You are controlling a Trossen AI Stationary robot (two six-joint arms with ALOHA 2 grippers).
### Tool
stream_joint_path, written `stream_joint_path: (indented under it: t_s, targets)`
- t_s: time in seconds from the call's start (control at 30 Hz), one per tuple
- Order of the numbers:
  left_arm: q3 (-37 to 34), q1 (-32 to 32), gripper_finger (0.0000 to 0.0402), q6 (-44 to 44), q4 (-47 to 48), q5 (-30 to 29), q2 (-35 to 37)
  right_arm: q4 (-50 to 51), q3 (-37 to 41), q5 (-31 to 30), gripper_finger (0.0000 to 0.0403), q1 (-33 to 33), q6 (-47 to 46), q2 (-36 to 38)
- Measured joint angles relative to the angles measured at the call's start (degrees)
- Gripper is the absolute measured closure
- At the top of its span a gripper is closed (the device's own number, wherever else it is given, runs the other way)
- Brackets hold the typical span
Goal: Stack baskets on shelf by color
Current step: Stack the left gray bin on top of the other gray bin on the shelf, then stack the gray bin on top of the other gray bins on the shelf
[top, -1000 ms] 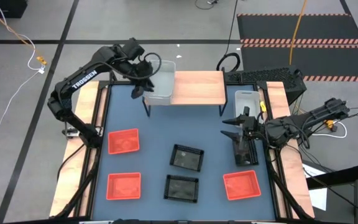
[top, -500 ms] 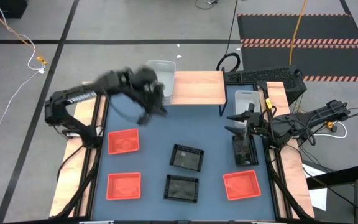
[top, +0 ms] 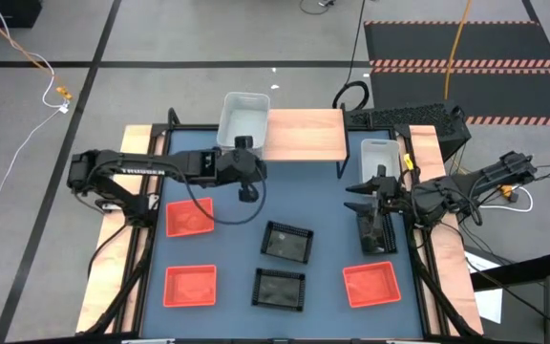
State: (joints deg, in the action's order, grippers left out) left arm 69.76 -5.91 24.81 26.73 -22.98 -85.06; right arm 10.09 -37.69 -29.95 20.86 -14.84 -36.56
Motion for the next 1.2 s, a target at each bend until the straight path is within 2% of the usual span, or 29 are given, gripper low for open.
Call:
stream_joint_path:
  t_s: [0.37, 0.63, 0.7, 0.8, 0.9, 1.07, 1.2]
  targets:
    - [0.0, -5.8, 0.0398, 0.5, -5.3, 0.0, -0.1, -3.5, 0.0, -0.3, 0.0206, 0.0, 4.0, -1.5]
    - [0.0, -5.7, 0.0371, 1.6, -7.7, -0.1, -0.1, -3.4, 0.0, -0.3, 0.0206, 0.0, 5.3, -2.4]
    - [0.0, -4.2, 0.0365, -0.7, -9.7, 0.9, 0.4, -3.1, 0.0, -2.1, 0.0206, -0.2, 6.8, -2.4]
    - [0.1, -1.0, 0.0355, -1.9, -16.0, 6.5, 0.6, 0.0, 0.0, -8.6, 0.0206, -1.1, 9.0, -2.4]
    - [0.1, 2.4, 0.0342, -0.3, -20.4, 9.7, 0.4, 6.0, 0.0, -10.4, 0.0206, -3.4, 3.5, -2.5]
    - [0.1, 5.8, 0.0313, 0.1, -28.9, 9.9, -2.3, 13.1, 0.4, -6.4, 0.0206, -5.1, -13.5, -6.6]
    - [0.5, 5.9, 0.029, 0.7, -41.1, 12.5, -7.5, 13.9, 0.5, -1.1, 0.0206, -6.0, -14.7, -11.2]
